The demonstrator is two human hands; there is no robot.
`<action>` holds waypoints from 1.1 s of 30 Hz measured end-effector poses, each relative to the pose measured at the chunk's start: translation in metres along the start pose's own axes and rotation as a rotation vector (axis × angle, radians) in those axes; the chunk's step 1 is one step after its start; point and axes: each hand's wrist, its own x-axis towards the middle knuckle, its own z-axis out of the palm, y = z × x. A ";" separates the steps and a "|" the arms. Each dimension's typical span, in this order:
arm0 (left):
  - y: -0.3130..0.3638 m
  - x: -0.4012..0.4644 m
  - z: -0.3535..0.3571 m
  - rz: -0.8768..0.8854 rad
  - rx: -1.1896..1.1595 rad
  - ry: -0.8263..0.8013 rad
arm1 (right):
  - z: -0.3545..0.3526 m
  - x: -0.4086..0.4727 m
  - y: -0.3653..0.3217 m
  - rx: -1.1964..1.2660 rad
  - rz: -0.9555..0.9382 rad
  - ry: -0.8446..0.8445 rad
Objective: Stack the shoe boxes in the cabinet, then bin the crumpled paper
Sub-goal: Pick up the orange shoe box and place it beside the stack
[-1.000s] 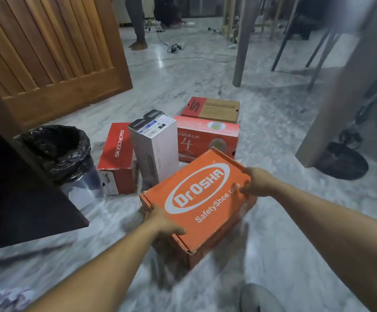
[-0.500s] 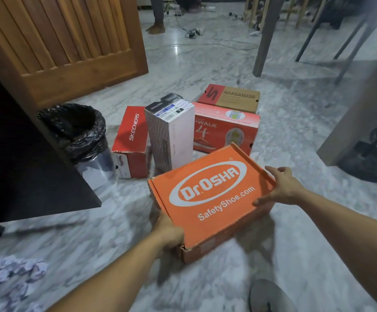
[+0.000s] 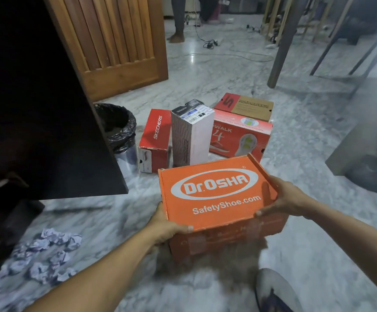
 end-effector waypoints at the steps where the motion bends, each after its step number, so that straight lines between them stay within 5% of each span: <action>1: 0.003 -0.007 -0.004 0.024 0.013 -0.007 | -0.005 -0.009 -0.009 -0.024 0.003 0.006; 9: 0.038 -0.079 -0.043 0.130 0.031 -0.018 | -0.044 -0.068 -0.081 -0.153 -0.031 0.036; 17: 0.080 -0.167 -0.105 0.218 0.065 0.111 | -0.071 -0.122 -0.163 -0.169 -0.256 0.070; 26: 0.102 -0.279 -0.158 0.265 0.040 0.369 | -0.071 -0.169 -0.260 -0.344 -0.430 0.251; 33: 0.117 -0.388 -0.188 0.374 -0.089 0.697 | -0.061 -0.205 -0.344 -0.123 -0.655 0.196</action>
